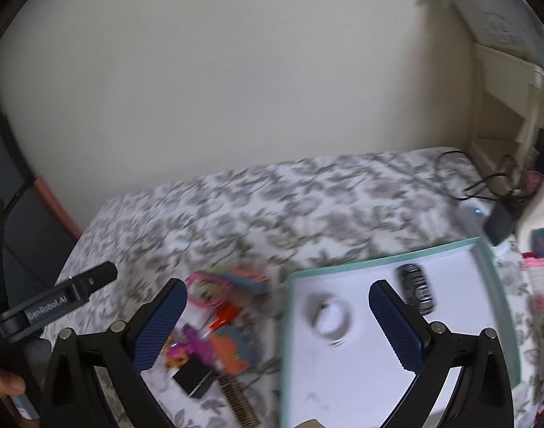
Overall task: Organize rigid objects
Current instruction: 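Move both open tools back over the pile of toys, then grasp the pink-helmet puppy figure with the left tool while the right tool grasps the gold bar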
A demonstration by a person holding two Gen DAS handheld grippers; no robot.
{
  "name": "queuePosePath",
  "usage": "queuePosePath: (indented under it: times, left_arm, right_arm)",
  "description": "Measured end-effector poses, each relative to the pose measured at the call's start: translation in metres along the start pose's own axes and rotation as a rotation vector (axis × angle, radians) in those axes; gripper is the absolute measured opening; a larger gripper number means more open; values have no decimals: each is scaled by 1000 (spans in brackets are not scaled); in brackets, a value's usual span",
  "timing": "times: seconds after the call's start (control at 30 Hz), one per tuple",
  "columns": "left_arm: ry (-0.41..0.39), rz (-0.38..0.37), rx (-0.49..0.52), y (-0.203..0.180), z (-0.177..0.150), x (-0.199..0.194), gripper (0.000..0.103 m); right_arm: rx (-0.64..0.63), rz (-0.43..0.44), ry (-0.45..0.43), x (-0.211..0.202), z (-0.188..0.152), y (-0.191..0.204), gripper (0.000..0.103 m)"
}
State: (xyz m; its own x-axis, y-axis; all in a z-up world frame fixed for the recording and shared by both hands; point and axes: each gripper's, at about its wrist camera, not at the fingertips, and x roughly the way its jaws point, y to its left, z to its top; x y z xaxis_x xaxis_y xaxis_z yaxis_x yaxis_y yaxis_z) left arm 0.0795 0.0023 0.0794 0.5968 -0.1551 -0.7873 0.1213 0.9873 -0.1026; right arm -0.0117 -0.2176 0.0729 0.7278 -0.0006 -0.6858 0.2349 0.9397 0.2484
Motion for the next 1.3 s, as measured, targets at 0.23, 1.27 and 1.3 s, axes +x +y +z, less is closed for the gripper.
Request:
queuePosePath:
  times: [0.23, 1.27, 1.3]
  left_arm:
    - [4, 30, -67, 39, -12, -1, 99]
    - [420, -22, -170, 53, -68, 109, 99]
    - [421, -15, -161, 50, -68, 112, 99]
  right_arm:
    - [-121, 33, 55, 16, -19, 43, 103]
    - [-250, 7, 534, 106, -110, 70, 74]
    - [-252, 6, 538, 107, -111, 70, 74]
